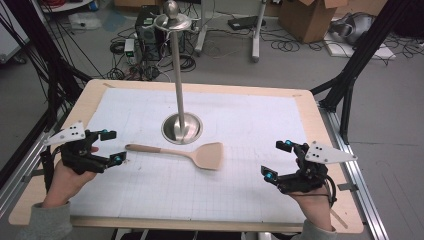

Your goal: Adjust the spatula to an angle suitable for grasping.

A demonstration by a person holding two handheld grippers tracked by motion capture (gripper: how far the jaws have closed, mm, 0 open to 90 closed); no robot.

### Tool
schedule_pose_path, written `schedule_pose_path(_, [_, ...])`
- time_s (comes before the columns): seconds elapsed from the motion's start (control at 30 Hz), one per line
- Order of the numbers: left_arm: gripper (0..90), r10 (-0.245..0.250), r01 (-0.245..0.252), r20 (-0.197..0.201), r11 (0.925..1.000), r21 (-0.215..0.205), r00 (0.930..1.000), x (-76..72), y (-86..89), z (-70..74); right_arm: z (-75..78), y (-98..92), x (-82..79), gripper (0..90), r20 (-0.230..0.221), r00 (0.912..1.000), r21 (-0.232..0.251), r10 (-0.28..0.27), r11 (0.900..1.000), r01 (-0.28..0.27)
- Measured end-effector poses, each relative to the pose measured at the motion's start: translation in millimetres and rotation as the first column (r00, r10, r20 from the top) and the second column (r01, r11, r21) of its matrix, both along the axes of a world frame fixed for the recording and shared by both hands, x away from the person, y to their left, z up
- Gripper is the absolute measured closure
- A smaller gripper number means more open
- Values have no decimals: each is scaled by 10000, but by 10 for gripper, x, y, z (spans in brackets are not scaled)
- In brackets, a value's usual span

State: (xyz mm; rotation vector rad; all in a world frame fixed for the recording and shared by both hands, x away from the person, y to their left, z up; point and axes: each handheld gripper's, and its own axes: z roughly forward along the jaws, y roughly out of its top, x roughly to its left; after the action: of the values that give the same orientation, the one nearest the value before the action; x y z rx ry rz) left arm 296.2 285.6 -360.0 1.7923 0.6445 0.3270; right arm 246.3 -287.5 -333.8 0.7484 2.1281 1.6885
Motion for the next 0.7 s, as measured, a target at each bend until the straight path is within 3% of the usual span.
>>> schedule_pose_path(0.07, [174, -26, 26, -14, 10000, 63, 10000, 8, -8, -16, -2, 0, 1, 59, -16, 10000, -5, -19, 10000, 19])
schedule_pose_path(0.17, [274, 81, -81, 34, 9997, 235, 10000, 14, -24, -40, -7, -1, 6, 59, -17, 10000, -29, -11, 10000, 11])
schedule_pose_path(0.23, [384, -45, 47, -245, 9999, 96, 9997, 24, -22, -54, -12, -3, 8, 59, -16, 10000, -32, -24, 10000, 24])
schedule_pose_path(0.3, [395, -101, 102, -422, 9999, 13, 9991, 38, -16, -67, -14, -5, 9, 59, -7, 10000, -46, -17, 10000, 17])
schedule_pose_path(0.37, [504, -79, 83, -598, 9999, 66, 9982, 43, -18, -76, -16, -5, 1, 59, -114, 9999, -40, -53, 10000, 52])
schedule_pose_path(0.4, [504, -60, 66, -695, 9999, 87, 9976, 45, -21, -80, -16, -5, 1, 59, -114, 9999, -40, -53, 10000, 52])
schedule_pose_path(0.43, [584, -21, 32, -687, 9999, 165, 9976, 48, -25, -85, -18, -5, 2, 59, -127, 9999, -43, -66, 10000, 66])
schedule_pose_path(0.57, [673, 16, -11, -678, 10000, 82, 9977, 49, -40, -109, -22, -4, 5, 59, -164, 9998, -74, -64, 10000, 63])
schedule_pose_path(0.63, [735, 88, -74, -637, 9997, 222, 9979, 52, -55, -123, -28, -8, 13, 60, -181, 9998, -105, -44, 9999, 42])
schedule_pose_path(0.67, [808, 154, -133, -582, 9992, 376, 9982, 57, -66, -137, -33, -18, 19, 60, -166, 9998, -100, -73, 9999, 71])
schedule_pose_path(0.7, [808, 259, -235, -541, 9987, 443, 9982, 62, -74, -147, -33, -18, 19, 60, -166, 9998, -100, -73, 9999, 71])
